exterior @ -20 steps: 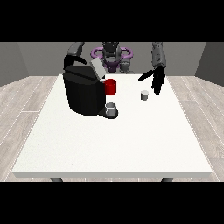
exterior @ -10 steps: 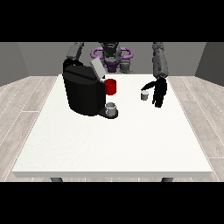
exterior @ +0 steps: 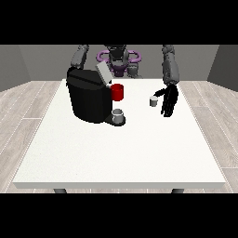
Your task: Insert the coffee pod into the coffee machine and close the lid
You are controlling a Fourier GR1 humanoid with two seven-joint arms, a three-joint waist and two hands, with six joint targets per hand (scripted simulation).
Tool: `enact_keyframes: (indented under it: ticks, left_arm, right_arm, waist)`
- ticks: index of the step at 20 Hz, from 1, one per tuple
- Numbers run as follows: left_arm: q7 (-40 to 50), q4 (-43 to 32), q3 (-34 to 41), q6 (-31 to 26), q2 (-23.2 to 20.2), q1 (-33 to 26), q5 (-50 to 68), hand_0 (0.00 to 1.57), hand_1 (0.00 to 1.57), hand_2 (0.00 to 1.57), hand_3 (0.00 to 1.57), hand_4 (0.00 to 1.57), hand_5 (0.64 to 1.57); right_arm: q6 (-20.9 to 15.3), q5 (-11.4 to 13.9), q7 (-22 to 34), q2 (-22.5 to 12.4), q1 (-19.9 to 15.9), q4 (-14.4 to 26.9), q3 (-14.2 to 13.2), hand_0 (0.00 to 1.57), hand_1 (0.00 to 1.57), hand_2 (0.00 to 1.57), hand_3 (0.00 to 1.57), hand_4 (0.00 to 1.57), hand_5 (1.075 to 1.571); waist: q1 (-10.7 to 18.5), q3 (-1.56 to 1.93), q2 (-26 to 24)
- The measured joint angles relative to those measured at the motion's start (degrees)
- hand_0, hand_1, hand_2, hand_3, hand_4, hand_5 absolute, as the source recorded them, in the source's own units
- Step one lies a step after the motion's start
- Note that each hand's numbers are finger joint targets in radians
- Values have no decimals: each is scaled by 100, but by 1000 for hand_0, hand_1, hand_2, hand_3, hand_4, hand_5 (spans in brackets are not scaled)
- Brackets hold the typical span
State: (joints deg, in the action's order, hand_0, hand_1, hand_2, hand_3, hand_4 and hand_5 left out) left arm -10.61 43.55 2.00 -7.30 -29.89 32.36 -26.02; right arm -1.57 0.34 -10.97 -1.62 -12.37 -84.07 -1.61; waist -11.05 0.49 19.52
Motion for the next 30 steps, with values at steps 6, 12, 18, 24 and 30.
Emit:
enact_keyframes:
  ticks: [6,12,18,24,30]
  left_arm:
    - [-59,-259,60,-177,-6,202,-53,0,0,590,375,0,1571]
    - [-221,-446,26,126,26,318,-343,1112,1112,1173,1119,0,1571]
    - [-193,-439,-176,426,186,295,-718,1216,1216,1225,1108,0,1571]
    - [-108,-416,-311,459,383,338,-920,1324,1324,1324,1151,57,1571]
    - [-213,-607,-359,522,541,357,-1102,1138,1138,1250,1167,424,1571]
  right_arm:
    - [-102,-42,54,-7,-128,178,-107,0,0,0,0,409,1571]
    - [-98,-90,9,-3,-160,355,-160,0,0,0,0,406,1571]
    - [-177,-100,-9,42,-188,620,-176,0,0,0,0,324,1571]
    - [-156,-120,-78,2,-246,893,-245,0,0,0,0,361,1571]
    - [-78,-223,-9,-51,-238,968,-303,0,0,0,0,418,1571]
  waist:
    - [32,16,-13]
    - [60,17,-71]
    - [109,18,-266]
    - [115,18,-384]
    - [134,-6,-556]
